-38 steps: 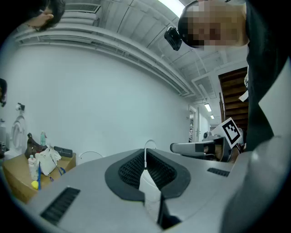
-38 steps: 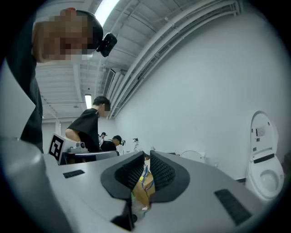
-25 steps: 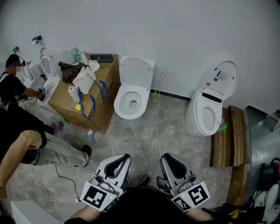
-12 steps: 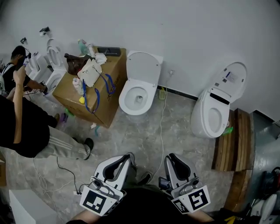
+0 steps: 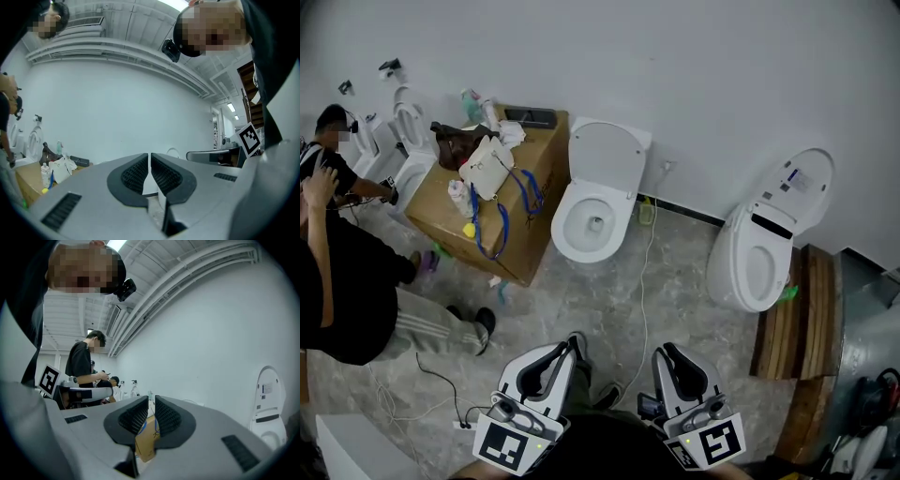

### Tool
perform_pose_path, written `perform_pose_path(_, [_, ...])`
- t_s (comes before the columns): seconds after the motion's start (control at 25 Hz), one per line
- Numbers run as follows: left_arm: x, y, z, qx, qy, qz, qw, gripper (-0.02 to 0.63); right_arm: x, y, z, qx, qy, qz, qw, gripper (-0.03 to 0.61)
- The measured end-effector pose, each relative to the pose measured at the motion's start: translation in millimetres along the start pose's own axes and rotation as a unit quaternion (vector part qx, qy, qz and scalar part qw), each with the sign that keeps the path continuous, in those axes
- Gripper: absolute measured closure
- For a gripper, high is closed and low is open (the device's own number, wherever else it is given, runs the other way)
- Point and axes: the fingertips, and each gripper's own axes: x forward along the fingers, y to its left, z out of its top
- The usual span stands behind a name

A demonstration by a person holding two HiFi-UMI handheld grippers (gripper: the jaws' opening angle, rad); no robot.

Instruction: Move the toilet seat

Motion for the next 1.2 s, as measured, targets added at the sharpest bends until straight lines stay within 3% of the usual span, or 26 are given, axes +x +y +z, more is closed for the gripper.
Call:
perform_pose_path(0.6, [113,141,25,-0.011,0.001,-0.026,0.9996,0.577,164,-56,11,0.004,0.037,-0.047,0.998,0.511])
perform_pose_path(0.76, [129,178,17,-0.01,0.013,-0.034,0.9993,0.492,202,-67,4,0.001,0.062,-0.059,0.996,0.443])
perform_pose_path(0.96, [148,219,2,-0.024,0.032,-0.017,0.9991,0.468,240,-87,-4,-0.007,0.094,-0.06,0.994,0.379])
perform_pose_path(1.2, [181,253,-26,-0.016,0.065,0.008,0.9977,0.456,294,-120,-33,-0.003,0.127,-0.045,0.991,0.348])
